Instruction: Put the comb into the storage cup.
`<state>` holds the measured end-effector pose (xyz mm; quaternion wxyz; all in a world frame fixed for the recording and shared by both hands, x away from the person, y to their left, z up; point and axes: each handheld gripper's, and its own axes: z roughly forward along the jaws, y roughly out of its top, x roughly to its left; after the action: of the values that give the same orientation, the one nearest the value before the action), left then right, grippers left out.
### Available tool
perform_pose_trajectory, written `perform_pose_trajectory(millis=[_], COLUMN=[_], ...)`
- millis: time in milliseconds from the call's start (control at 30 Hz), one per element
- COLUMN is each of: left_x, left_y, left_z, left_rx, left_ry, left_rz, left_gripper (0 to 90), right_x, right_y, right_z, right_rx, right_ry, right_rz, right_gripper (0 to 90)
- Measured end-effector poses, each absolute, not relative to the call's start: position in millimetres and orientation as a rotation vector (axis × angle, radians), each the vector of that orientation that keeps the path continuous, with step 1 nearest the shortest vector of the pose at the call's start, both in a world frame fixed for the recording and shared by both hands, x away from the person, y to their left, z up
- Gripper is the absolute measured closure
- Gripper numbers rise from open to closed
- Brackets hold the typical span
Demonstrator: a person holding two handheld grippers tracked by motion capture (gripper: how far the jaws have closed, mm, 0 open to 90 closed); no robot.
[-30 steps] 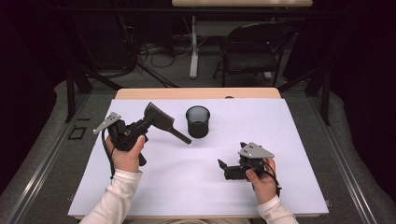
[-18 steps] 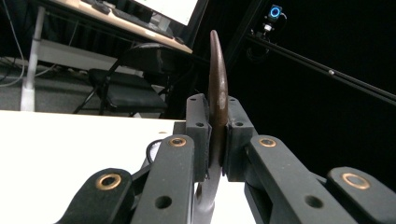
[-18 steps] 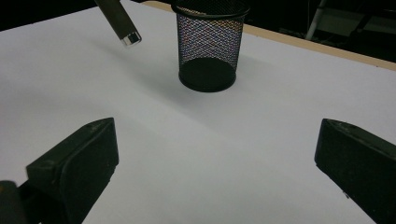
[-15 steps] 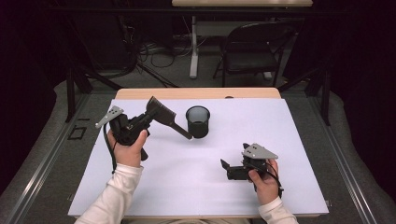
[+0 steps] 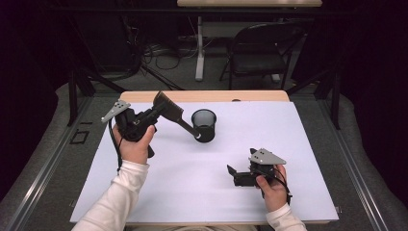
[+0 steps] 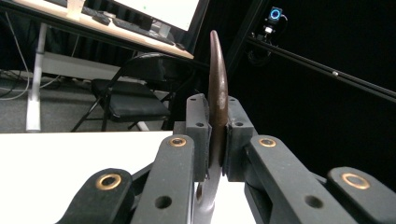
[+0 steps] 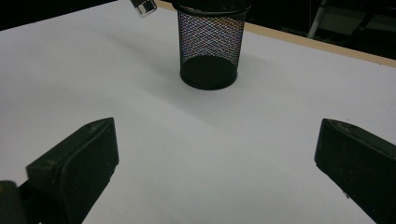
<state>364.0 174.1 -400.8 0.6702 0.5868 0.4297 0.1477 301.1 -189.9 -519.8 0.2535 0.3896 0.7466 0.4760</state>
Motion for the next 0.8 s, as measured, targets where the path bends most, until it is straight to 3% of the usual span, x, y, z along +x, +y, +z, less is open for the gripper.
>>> perform_pose_trajectory(millis=[800], left_x=[386.9], left_y=[157.1], left_z=[-387.7], left_rx=[1.322], left_ry=[0.996], left_rz=[0.371], left_gripper=[84.1], right_x=[301.8], right_y=[-192.1], right_z=[-520.5], right_rx=[1.060], right_ry=[2.033], right_rz=[1.294], right_gripper=[0.0])
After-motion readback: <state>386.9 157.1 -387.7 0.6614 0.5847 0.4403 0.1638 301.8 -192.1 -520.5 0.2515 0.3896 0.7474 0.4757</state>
